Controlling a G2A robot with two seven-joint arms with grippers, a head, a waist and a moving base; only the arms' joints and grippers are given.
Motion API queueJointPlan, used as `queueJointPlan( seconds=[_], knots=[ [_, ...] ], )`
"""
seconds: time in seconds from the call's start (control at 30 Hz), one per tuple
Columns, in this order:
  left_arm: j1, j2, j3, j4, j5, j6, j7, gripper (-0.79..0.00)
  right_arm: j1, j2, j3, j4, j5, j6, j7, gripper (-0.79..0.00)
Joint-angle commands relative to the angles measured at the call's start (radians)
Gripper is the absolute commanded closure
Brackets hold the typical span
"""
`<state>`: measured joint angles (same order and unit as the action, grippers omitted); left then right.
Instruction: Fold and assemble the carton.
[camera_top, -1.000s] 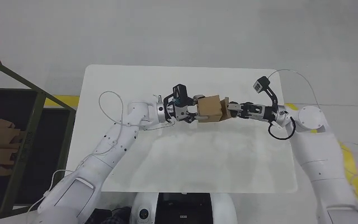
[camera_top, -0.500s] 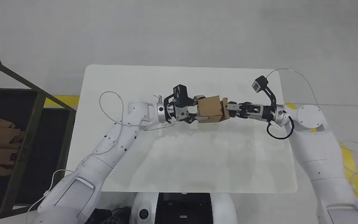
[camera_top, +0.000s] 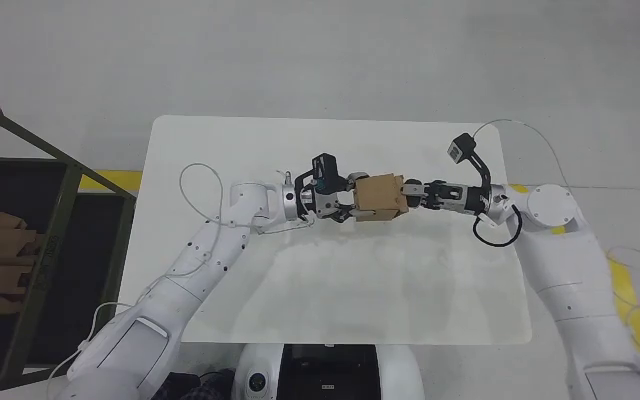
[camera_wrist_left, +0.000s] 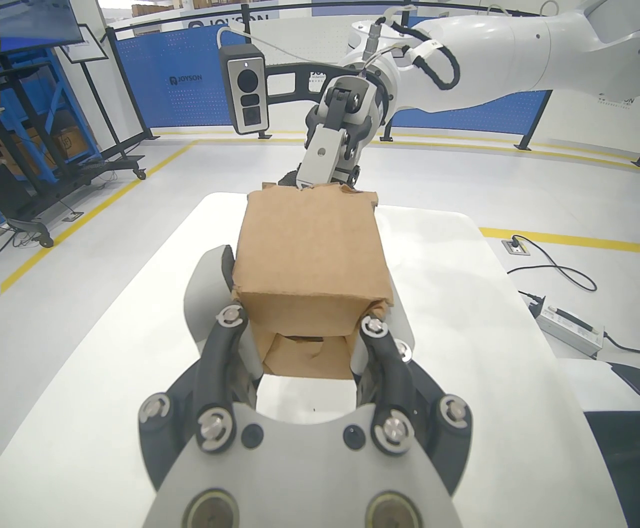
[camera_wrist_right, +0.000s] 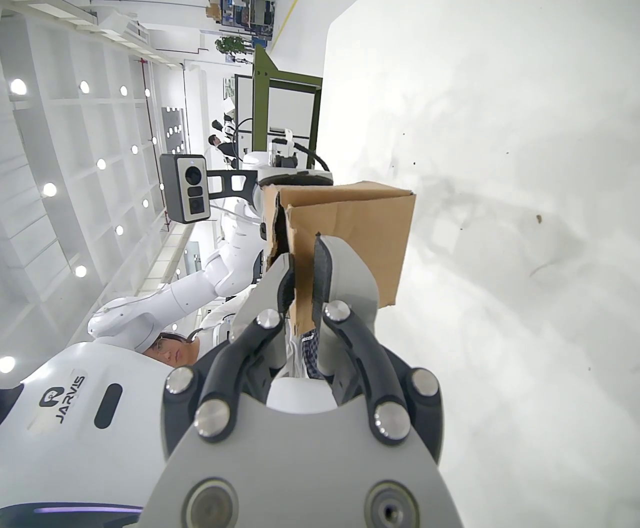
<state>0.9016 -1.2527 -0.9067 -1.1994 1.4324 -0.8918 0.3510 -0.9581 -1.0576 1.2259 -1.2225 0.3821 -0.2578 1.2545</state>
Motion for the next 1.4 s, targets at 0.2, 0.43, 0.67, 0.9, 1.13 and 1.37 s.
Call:
queueJointPlan(
  seconds=[0.2, 0.43, 0.67, 0.9, 1.13, 1.37],
  knots=[
    [0.001, -0.001, 0.011, -0.003, 0.017, 0.008, 0.010, -0.397, 0.002, 0.001, -0.006, 0.001, 0.004, 0.005, -0.001, -0.040],
    [0.000, -0.002, 0.018, -0.003, 0.026, 0.012, 0.023, -0.391, 0.006, -0.002, -0.028, -0.002, 0.006, 0.012, -0.005, -0.034],
    [-0.002, -0.002, 0.022, -0.002, 0.030, 0.017, 0.030, -0.391, 0.015, -0.006, -0.049, -0.005, 0.010, 0.011, -0.012, -0.028],
    [-0.004, -0.001, 0.018, 0.009, 0.027, 0.021, 0.034, -0.394, 0.010, -0.001, -0.030, 0.003, 0.024, 0.003, -0.021, -0.099],
    [-0.008, -0.001, 0.009, 0.024, 0.008, 0.025, 0.035, -0.391, -0.010, 0.006, -0.009, -0.012, 0.040, 0.005, -0.014, -0.095],
    [-0.011, -0.001, 0.000, 0.037, -0.015, 0.032, 0.036, -0.385, -0.019, 0.007, -0.013, -0.020, 0.051, 0.007, -0.010, -0.099]
  ],
)
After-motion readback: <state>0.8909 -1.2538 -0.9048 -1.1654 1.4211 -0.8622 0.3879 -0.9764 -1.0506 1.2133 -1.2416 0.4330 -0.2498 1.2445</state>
